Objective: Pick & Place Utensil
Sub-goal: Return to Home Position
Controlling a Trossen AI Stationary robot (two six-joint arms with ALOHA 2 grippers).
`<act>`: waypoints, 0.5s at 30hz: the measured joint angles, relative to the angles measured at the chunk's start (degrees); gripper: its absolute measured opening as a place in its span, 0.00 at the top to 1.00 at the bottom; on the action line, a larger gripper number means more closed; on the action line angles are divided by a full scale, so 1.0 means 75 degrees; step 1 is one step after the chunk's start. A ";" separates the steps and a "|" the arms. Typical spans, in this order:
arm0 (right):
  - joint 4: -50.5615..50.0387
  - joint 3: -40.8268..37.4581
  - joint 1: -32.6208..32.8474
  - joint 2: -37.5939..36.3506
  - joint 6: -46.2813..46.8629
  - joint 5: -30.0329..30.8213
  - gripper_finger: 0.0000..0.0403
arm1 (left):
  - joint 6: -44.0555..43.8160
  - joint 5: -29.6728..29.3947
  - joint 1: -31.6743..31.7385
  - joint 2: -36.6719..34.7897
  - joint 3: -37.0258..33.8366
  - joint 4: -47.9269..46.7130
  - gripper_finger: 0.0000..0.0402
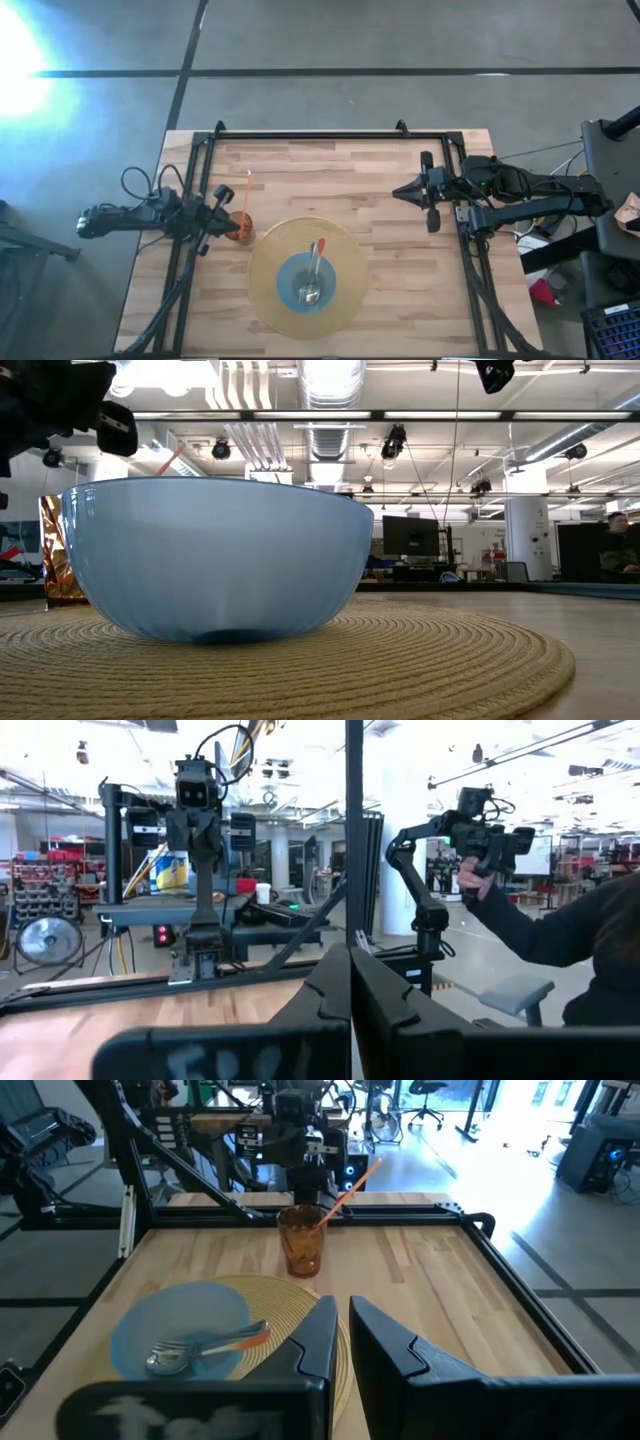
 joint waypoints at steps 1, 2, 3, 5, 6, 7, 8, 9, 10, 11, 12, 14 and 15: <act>0.0000 0.0000 0.0000 0.0000 0.0000 0.0002 0.93 | -0.0010 -0.0018 -0.0002 0.0000 -0.0059 0.0082 1.00; 0.0000 0.0000 0.0000 0.0000 -0.0001 0.0002 0.93 | -0.0024 -0.0036 -0.0003 0.0001 -0.0071 0.0121 1.00; 0.0000 0.0000 0.0000 0.0000 -0.0006 0.0002 0.93 | -0.0024 -0.0050 -0.0003 0.0002 -0.0070 0.0133 1.00; 0.0000 0.0000 0.0000 0.0000 -0.0080 0.0002 0.93 | -0.0024 -0.0070 -0.0009 -0.0003 -0.0072 0.0145 1.00; 0.0000 0.0000 -0.0003 0.0000 -0.0116 -0.0001 0.93 | -0.0026 -0.0080 -0.0009 0.0000 -0.0072 0.0139 1.00; 0.0003 0.0000 -0.0001 0.0000 -0.0158 0.0002 0.93 | -0.0026 -0.0098 -0.0009 0.0000 -0.0072 0.0141 1.00; 0.0003 0.0000 -0.0002 -0.0002 -0.0204 0.0002 0.93 | -0.0026 -0.0101 -0.0009 0.0000 -0.0074 0.0141 1.00; 0.0001 0.0000 -0.0003 -0.0017 -0.0258 0.0002 0.93 | -0.0022 -0.0104 -0.0009 0.0000 -0.0075 0.0138 1.00; 0.0001 0.0000 -0.0003 -0.0034 -0.0309 0.0004 0.93 | -0.0021 -0.0110 -0.0009 0.0000 -0.0075 0.0128 1.00; 0.0005 0.0000 -0.0003 -0.0048 -0.0360 0.0017 0.93 | -0.0021 -0.0110 -0.0009 0.0000 -0.0075 0.0118 1.00; 0.0009 0.0000 -0.0003 -0.0081 -0.0424 0.0076 0.93 | -0.0021 -0.0110 -0.0009 0.0000 -0.0075 0.0116 1.00; 0.0001 -0.0006 -0.0003 -0.0183 -0.0543 0.0316 0.93 | -0.0021 -0.0110 -0.0009 0.0000 -0.0075 0.0113 1.00; 0.0006 -0.0006 -0.0003 -0.0245 -0.0591 0.0437 0.93 | -0.0021 -0.0110 -0.0009 0.0000 -0.0077 0.0113 1.00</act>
